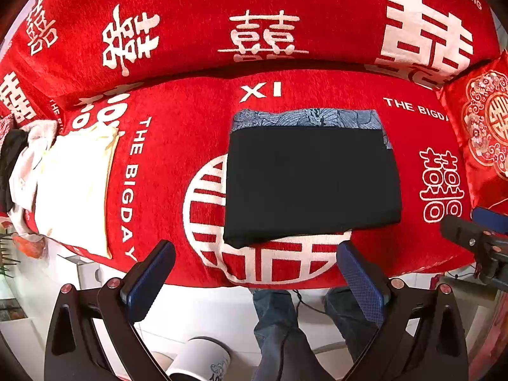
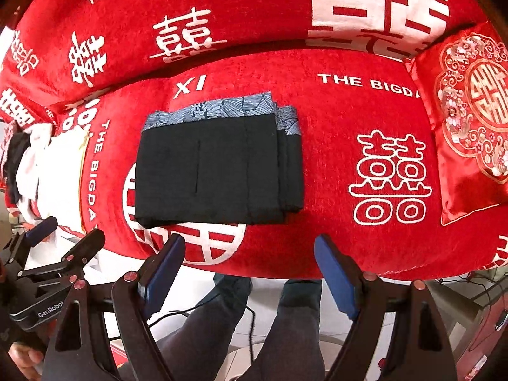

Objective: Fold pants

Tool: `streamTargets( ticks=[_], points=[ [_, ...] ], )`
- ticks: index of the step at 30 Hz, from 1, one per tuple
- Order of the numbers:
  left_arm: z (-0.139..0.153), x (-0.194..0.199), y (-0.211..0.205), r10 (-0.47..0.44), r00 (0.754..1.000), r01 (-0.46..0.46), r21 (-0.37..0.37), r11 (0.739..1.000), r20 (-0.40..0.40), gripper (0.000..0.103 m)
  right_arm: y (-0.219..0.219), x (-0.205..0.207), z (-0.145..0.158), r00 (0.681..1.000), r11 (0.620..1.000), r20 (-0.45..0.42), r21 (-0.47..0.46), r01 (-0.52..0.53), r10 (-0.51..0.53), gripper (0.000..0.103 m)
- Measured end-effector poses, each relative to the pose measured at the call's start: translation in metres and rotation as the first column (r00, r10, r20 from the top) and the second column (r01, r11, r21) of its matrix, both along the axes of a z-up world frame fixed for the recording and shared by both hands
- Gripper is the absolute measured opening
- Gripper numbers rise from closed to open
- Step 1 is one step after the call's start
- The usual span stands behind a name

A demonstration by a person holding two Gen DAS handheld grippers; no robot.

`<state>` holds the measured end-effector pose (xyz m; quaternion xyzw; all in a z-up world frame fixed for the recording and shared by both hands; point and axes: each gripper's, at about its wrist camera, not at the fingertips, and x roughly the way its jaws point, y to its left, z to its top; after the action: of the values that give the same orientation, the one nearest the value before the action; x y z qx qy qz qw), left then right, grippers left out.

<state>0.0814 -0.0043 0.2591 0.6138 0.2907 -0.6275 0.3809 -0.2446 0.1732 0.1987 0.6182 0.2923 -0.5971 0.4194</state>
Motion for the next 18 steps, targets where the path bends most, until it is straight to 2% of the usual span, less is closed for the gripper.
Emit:
streamTargets(
  ticks=[18],
  points=[
    [-0.0003,-0.0082,-0.001,-0.003,1.0,0.003,0.01,1.0,-0.002,0.102,-0.0078,0.0023,0.0039,1.0,1.0,-0.016,-0.001,-0.015,0.015,0.086]
  ],
)
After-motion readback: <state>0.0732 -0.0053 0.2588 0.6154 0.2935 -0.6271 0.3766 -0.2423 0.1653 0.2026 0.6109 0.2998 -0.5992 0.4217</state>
